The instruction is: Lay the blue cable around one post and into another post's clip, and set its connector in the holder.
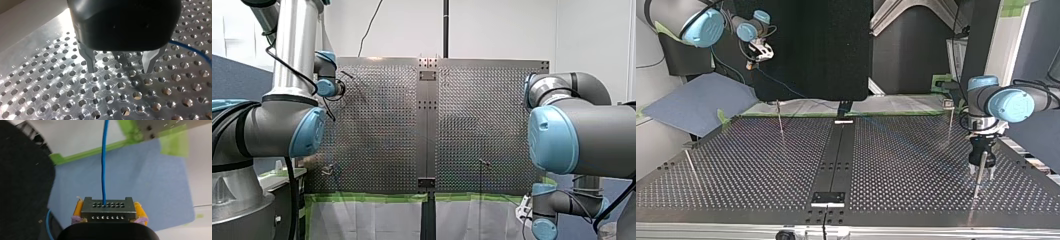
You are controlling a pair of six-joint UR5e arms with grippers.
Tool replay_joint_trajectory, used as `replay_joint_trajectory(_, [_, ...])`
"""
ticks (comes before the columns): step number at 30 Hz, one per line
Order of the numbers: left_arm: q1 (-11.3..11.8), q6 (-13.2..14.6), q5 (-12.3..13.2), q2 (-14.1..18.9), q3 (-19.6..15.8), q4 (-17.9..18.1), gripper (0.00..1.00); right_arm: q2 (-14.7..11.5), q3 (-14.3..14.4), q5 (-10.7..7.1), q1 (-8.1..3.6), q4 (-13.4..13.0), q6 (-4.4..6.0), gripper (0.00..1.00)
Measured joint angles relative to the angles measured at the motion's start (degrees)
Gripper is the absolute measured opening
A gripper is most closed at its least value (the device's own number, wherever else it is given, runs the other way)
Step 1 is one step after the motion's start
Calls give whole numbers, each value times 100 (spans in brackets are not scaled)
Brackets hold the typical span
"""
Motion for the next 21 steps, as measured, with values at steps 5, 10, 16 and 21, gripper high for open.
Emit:
replay_joint_trajectory(5, [-8,7,0,-1,-1,-1,94,296,-38,8,-47,14,33,0])
replay_joint_trajectory(10, [-9,8,0,-1,-1,0,94,492,-41,-30,-26,3,-131,0])
replay_joint_trajectory(16, [-9,8,0,-1,0,0,94,477,-43,-273,43,-17,-422,0])
replay_joint_trajectory(21, [-10,22,-12,-2,-1,-4,94,305,-43,-460,104,23,-652,0])
